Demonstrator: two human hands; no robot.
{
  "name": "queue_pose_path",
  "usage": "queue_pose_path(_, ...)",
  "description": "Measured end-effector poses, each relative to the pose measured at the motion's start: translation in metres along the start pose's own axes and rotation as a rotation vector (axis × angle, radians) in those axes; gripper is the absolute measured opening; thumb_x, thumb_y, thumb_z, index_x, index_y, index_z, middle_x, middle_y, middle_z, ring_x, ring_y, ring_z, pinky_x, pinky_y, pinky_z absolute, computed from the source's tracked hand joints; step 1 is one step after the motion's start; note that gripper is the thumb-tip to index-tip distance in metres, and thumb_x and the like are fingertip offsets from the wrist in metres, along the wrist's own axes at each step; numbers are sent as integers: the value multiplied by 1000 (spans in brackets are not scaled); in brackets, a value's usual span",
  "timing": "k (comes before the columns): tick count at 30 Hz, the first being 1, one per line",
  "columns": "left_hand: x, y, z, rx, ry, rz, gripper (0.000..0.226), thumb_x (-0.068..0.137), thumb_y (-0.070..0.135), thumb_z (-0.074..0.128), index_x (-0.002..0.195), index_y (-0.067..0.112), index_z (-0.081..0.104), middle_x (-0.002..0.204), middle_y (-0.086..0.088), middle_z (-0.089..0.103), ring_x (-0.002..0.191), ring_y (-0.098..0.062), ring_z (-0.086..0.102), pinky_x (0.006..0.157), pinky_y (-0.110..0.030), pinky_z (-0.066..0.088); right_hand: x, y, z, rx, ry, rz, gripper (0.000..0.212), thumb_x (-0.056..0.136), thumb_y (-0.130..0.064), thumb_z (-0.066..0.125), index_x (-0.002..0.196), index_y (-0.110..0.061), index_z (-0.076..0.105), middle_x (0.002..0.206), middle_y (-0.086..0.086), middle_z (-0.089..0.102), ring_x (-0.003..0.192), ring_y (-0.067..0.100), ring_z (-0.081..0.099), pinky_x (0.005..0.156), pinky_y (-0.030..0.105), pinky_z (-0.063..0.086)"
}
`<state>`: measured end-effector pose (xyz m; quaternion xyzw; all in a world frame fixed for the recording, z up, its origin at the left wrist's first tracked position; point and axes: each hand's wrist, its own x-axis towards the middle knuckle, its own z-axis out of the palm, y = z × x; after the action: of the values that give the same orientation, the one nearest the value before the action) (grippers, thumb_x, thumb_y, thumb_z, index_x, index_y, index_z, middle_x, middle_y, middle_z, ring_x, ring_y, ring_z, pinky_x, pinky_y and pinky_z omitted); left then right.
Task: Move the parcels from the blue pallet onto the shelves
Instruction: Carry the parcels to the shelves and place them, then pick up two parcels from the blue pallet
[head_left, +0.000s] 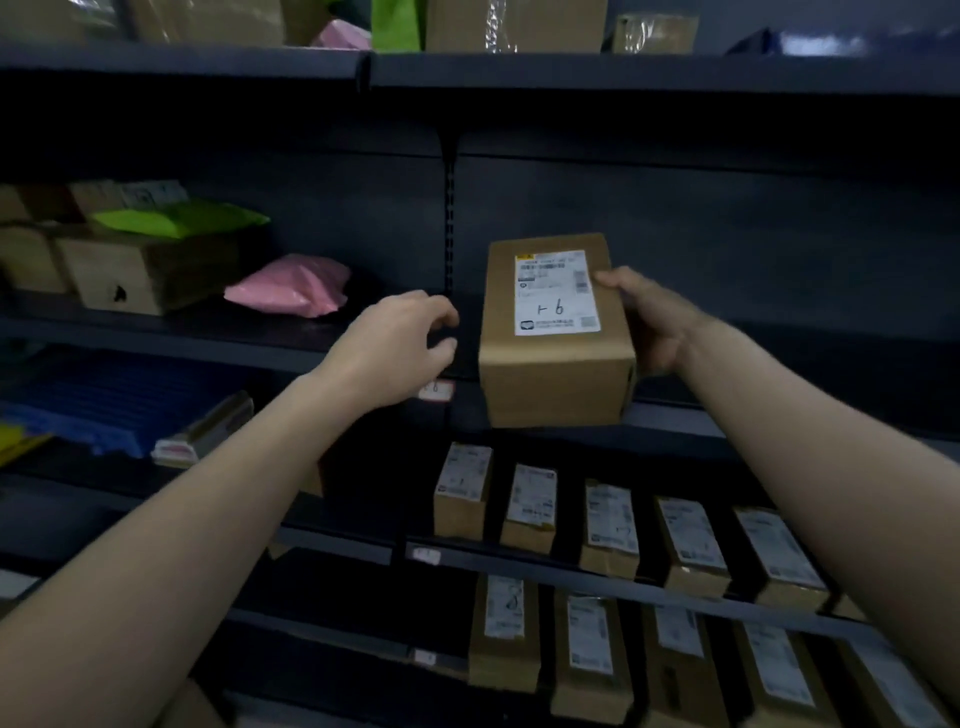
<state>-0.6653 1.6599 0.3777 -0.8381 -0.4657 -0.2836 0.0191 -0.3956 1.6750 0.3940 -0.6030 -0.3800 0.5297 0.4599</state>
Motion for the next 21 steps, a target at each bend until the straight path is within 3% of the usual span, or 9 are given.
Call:
queue_pose_path(4, 14, -14, -8, 28, 11, 26, 28, 89, 27, 55, 115, 17, 62, 107, -1, 62, 99, -21, 58, 85, -41, 50, 28, -6, 25, 20, 55, 78, 69, 70, -58, 70, 127, -21, 57, 121, 14, 61, 105, 37, 56, 70, 55, 46)
queue_pose_path(6, 18, -22, -9, 42, -12, 45, 28, 90, 27, 54, 115, 17, 62, 107, 0, 61, 98, -21, 58, 84, -41, 50, 41, -8, 30, 27, 88, 109, 73, 69, -58, 71, 128, -19, 55, 120, 16, 60, 104, 39, 55, 66, 57, 45)
queue_pose_path(8, 22, -28, -9, 57, -34, 62, 29, 90, 29, 54, 116, 18, 61, 108, 0, 61, 98, -21, 58, 84, -42, 50, 54, -7, 33, 39, 106, 121, 66, 72, -58, 70, 123, -18, 56, 116, 17, 61, 102, 40, 56, 69, 60, 45)
queue_pose_path(10, 27, -31, -7, 56, -45, 85, 29, 90, 29, 54, 116, 19, 61, 108, 0, 61, 99, -21, 58, 84, -42, 50, 65, -5, 34, 71, 123, 92, 53, 79, -55, 66, 115, -18, 60, 112, 15, 64, 103, 37, 59, 83, 61, 46)
queue_pose_path(12, 34, -29, -5, 45, -60, 114, 28, 90, 29, 53, 115, 19, 61, 109, 0, 61, 101, -21, 58, 86, -42, 49, 72, -1, 33, 140, 165, 21, 37, 87, -46, 63, 108, -15, 64, 106, 12, 67, 98, 30, 62, 89, 49, 50)
queue_pose_path(15, 45, -18, -1, 33, -68, 192, 27, 91, 28, 53, 114, 18, 62, 107, 0, 61, 101, -21, 57, 87, -41, 48, 71, 5, 27, 199, 330, -135, 23, 92, -25, 61, 107, -8, 64, 96, 10, 66, 82, 24, 64, 75, 38, 56)
queue_pose_path(17, 53, -5, 4, 24, -54, 267, 27, 91, 27, 52, 115, 17, 61, 106, 0, 60, 101, -20, 56, 88, -38, 46, 58, 8, 19, 97, 450, -267, 27, 91, -24, 61, 114, -10, 62, 101, 5, 66, 88, 20, 62, 79, 34, 54)
queue_pose_path(20, 65, 29, 13, -33, -12, 401, 26, 92, 26, 52, 114, 17, 61, 107, -1, 60, 102, -21, 54, 89, -38, 44, 18, 11, 6, -213, 541, -464, 18, 90, -26, 63, 106, -17, 61, 92, -6, 63, 81, 8, 56, 65, 21, 43)
queue_pose_path(21, 69, 44, 17, -57, -3, 453, 26, 92, 25, 52, 115, 17, 61, 109, -1, 61, 102, -22, 55, 89, -39, 44, 2, 13, -1, -345, 568, -497, 22, 89, -28, 64, 109, -18, 60, 94, -8, 63, 84, 8, 57, 66, 20, 42)
